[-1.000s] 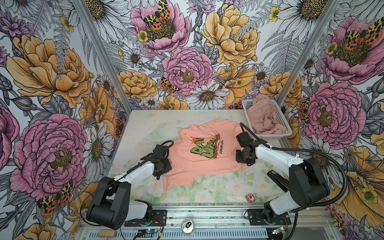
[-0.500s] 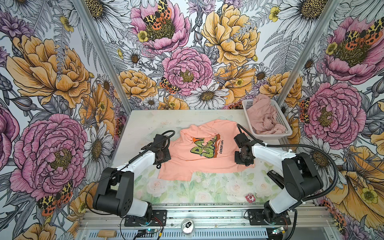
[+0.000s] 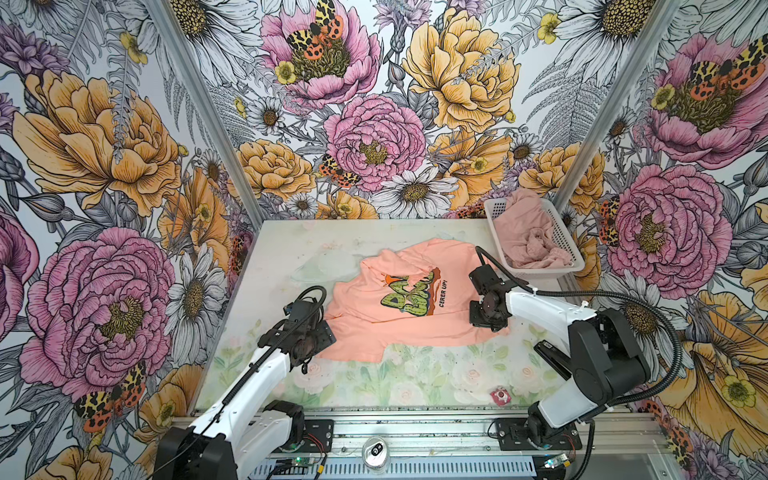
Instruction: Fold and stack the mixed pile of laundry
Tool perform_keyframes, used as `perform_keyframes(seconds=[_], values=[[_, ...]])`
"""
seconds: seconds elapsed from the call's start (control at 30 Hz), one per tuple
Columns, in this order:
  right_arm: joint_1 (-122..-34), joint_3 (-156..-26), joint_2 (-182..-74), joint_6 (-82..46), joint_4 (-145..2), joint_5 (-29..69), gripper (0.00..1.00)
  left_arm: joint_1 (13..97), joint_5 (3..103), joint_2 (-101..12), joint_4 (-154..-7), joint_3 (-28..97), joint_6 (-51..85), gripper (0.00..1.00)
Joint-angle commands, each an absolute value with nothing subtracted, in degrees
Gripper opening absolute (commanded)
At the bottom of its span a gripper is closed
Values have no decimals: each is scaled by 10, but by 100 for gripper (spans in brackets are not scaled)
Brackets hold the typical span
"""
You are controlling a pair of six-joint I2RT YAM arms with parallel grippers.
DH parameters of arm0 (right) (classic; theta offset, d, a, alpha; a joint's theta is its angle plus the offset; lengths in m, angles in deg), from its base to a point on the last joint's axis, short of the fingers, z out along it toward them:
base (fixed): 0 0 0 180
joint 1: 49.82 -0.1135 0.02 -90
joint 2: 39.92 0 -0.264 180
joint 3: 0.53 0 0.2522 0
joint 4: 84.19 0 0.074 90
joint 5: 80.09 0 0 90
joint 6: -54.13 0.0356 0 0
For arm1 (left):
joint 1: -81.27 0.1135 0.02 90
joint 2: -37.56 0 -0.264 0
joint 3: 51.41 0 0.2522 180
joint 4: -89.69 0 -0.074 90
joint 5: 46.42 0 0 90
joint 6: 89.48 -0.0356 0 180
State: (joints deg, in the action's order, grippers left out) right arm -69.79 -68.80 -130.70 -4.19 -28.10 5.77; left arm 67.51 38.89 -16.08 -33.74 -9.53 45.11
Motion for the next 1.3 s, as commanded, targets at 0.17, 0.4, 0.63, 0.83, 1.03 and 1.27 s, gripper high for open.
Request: perform_keyframes(seconds=[0.17, 0.4, 0.63, 0.83, 1.03, 1.27], values=[[-698, -696, -1285, -43, -289, 65, 34, 694, 411, -208, -334, -94, 484, 55], [-698, -692, -1273, -40, -288, 66, 34, 722, 406, -251, -352, -76, 450, 48], [-698, -692, -1275, -40, -289, 67, 34, 720, 429, -299, -380, -59, 437, 43], [-695, -687, -1273, -39, -289, 67, 34, 707, 432, -320, -380, -63, 429, 39], [-694, -684, -1273, -40, -289, 66, 34, 684, 432, -346, -380, -63, 432, 27], [-692, -679, -1267, -40, -288, 66, 34, 677, 425, -329, -370, -66, 442, 6]])
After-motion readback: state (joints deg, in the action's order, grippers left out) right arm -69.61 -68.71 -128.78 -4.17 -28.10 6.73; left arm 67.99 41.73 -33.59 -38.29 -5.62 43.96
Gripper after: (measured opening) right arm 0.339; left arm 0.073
